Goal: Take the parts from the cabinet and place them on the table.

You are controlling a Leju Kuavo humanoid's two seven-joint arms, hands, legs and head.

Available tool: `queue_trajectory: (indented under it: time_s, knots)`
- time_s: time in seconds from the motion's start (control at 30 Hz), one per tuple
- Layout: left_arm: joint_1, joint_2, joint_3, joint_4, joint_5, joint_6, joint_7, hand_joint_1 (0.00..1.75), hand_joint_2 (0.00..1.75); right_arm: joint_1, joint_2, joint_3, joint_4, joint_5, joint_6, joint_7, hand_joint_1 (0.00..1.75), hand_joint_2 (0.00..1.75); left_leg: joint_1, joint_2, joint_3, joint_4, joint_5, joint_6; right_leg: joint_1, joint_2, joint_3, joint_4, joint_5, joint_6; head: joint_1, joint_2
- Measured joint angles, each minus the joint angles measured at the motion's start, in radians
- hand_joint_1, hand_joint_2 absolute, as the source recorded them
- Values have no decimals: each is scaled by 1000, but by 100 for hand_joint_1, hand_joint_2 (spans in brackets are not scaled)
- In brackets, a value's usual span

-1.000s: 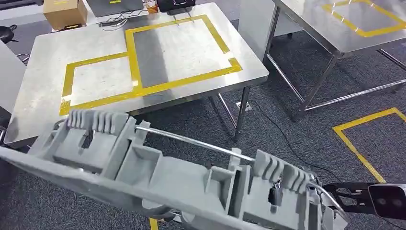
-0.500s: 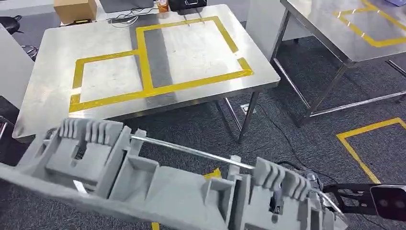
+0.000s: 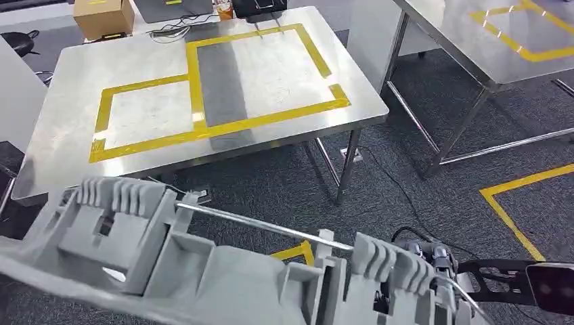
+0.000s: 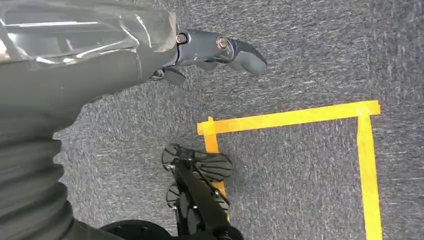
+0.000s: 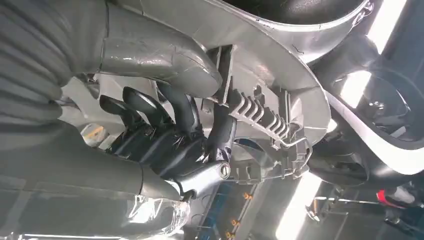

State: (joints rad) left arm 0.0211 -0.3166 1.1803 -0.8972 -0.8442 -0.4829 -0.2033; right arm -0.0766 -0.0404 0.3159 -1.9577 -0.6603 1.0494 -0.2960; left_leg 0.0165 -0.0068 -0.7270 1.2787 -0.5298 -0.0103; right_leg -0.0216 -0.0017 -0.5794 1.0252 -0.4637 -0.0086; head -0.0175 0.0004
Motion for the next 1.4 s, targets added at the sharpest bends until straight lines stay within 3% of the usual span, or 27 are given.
queue_trajectory:
  time_s: [0.07, 0.1, 0.13, 0.2, 0.23, 0.3, 0.37, 0.43, 0.47, 0.53, 0.6, 0.63, 0.67, 0.7, 0.77, 0.8, 0.87, 0.93, 0.97, 1.0, 1.07, 1.13, 1.17, 1.2, 1.27, 1.33, 1.4]
  knots:
    - [-1, 0, 0, 0, 0, 1, 0, 0, 175, 0, 1, 0, 0, 1, 0, 0, 173, 175, -7, 2, 88, -181, 89, 21, 4, 0, 12, -1, -6, 2, 0, 0]
    - [-1, 2, 0, -1, 0, 2, 0, 0, 175, -1, 2, 0, 0, 1, 0, 0, 173, 175, -15, 10, 119, -242, 90, 35, 3, -1, 16, -3, -9, 5, 2, 0]
    - [-3, 0, 0, -2, -2, 2, 0, 0, 175, -1, 3, 0, -1, 2, 0, 0, 173, 175, -19, 15, 123, -253, 78, 36, 12, -1, 14, -3, -12, 11, 2, 0]
    - [-5, 0, 0, -3, -2, 2, 0, 0, 175, 1, 3, 0, -1, 3, 0, -1, 173, 175, -24, 12, 124, -267, 76, 44, 5, -3, 24, 1, 1, 25, 0, 0]
    - [-4, 1, 1, -4, -2, 3, 0, 0, 175, 2, 3, 0, -1, 5, 0, -1, 173, 175, -25, 10, 135, -277, 74, 51, 6, -4, 25, 4, 12, 43, 1, 0]
    - [-3, 0, 3, -5, -3, 4, 0, 0, 175, -1, 3, 1, -3, 7, 0, -3, 173, 175, -16, 7, 178, -295, 82, 59, 4, -3, 18, 31, -12, 39, 3, 0]
    - [-5, -1, 4, -5, -3, 4, 0, 0, 175, -2, 2, 0, -3, 8, 0, -3, 173, 175, -16, 4, 183, -295, 78, 63, 3, -2, -48, 154, -65, 26, 6, 0]
    - [-4, -4, 6, -5, -3, 4, 0, 0, 175, 1, 1, 0, -3, 8, 0, -3, 173, 175, -17, 0, 185, -294, 71, 64, 4, -1, -136, 282, -104, 31, 6, 0]
    - [-3, -6, 7, -5, -3, 4, 0, 0, 175, 1, 0, 0, -3, 8, 0, -3, 173, 175, -17, -1, 190, -294, 66, 63, 3, -1, -157, 295, -103, 36, 6, 0]
    - [-3, -7, 9, -5, -3, 4, 0, 0, 175, 1, 0, 0, -3, 8, 0, -3, 173, 175, -14, -8, 209, -294, 52, 57, -2, -1, -128, 192, -40, 69, 6, 0]
    - [-3, -8, 10, -5, -3, 4, 0, 0, 175, 1, 0, 0, -3, 8, 0, -3, 173, 175, -13, -11, 228, -293, 32, 46, -7, -1, -55, 2, 62, 86, 7, 0]
    - [-3, -8, 13, -5, -3, 4, 0, 0, 175, 2, 0, 0, -3, 8, 1, -3, 173, 175, -17, -12, 236, -288, 24, 39, -3, -2, -57, -13, 55, 67, 7, 0]
    - [-4, -8, 13, -5, -3, 4, 0, 0, 175, -1, 0, 0, -3, 8, 1, -3, 173, 175, -17, -11, 226, -290, 20, 32, 3, -3, -52, -16, 36, 35, 7, 0]
    - [-3, -8, 13, -5, -4, 4, 0, 0, 175, 1, 0, 0, -3, 8, 2, -4, 173, 175, -18, -11, 222, -290, 15, 25, 5, 1, -47, -16, 52, 24, 4, 0]
    - [-4, -8, 14, -5, -4, 4, 0, 0, 175, 0, 0, 0, -3, 8, 3, -5, 173, 175, -14, -11, 235, -278, 12, 17, -2, 5, -34, -18, 44, 8, 4, 0]
    - [-5, -8, 14, -5, -4, 4, 0, 0, 175, -1, 1, 0, -4, 9, 3, -4, 173, 175, -12, -6, 216, -248, 16, 13, -3, 3, -25, -21, 40, 1, 6, 0]
    - [-7, -9, 14, -5, -4, 4, 0, 0, 175, -4, 2, 0, -4, 8, 5, -4, 173, 175, -9, -1, 134, -117, 4, 2, -2, 3, -13, -21, 27, -8, 2, 0]
    - [-6, -9, 14, -5, -4, 4, 0, 0, 175, -3, 2, 0, -4, 9, 5, -4, 173, 175, -5, 1, 33, 19, -66, -6, 0, 5, 1, -21, 11, -10, 2, 0]
    - [-4, -9, 15, -5, -4, 4, 0, 0, 175, -3, 2, 0, -4, 9, 5, -4, 173, 175, -5, 1, 3, 44, -83, -7, 1, 7, 11, -21, 3, -10, 2, 0]
    - [-3, -9, 16, -5, -4, 4, 0, 0, 175, -3, 2, 0, -4, 9, 5, -4, 173, 175, -6, 1, -7, 31, -77, -4, 2, 9, 24, -21, -6, -9, 1, 0]
    - [-4, -8, 16, -6, -4, 4, 0, 0, 175, -3, 2, 0, -4, 9, 5, -3, 173, 175, -9, 1, 24, -100, 11, 9, 8, 9, 57, -22, -28, -8, 1, 0]
    - [-3, -6, 18, -7, -4, 3, 0, 0, 175, -6, 3, 0, -4, 10, 5, -3, 173, 175, -27, 6, 69, -257, 152, 50, 7, 9, 71, -26, -46, -8, 3, 0]
    - [-2, -6, 19, -8, -4, 3, 0, 0, 175, -7, 3, 2, -3, 10, 5, -3, 173, 175, -34, -4, 67, -260, 137, 58, 16, 15, 83, -28, -56, 1, 7, 0]
    - [-3, -5, 19, -9, -4, 3, 0, 0, 175, -9, 3, 2, -3, 10, 5, -2, 173, 175, -36, -4, 74, -266, 136, 58, 15, 14, 83, -32, -60, 6, 5, 0]
    - [-2, -5, 21, -11, -4, 3, 0, 0, 175, -9, 4, 3, -6, 11, 6, -2, 173, 175, -36, -1, 89, -286, 135, 66, 16, 14, 94, -17, -38, 24, 4, 0]
    - [-4, -6, 21, -11, -4, 3, 0, 0, 175, -12, 3, 4, -6, 10, 7, -2, 173, 175, -28, -5, 135, -305, 133, 72, 15, 12, 71, 47, -51, 23, 7, 0]
    - [-5, -7, 20, -11, -4, 2, 0, 0, 175, -14, 2, 3, -6, 10, 8, -2, 173, 175, -27, -7, 145, -305, 124, 76, 14, 12, -9, 175, -85, 23, 8, 0]
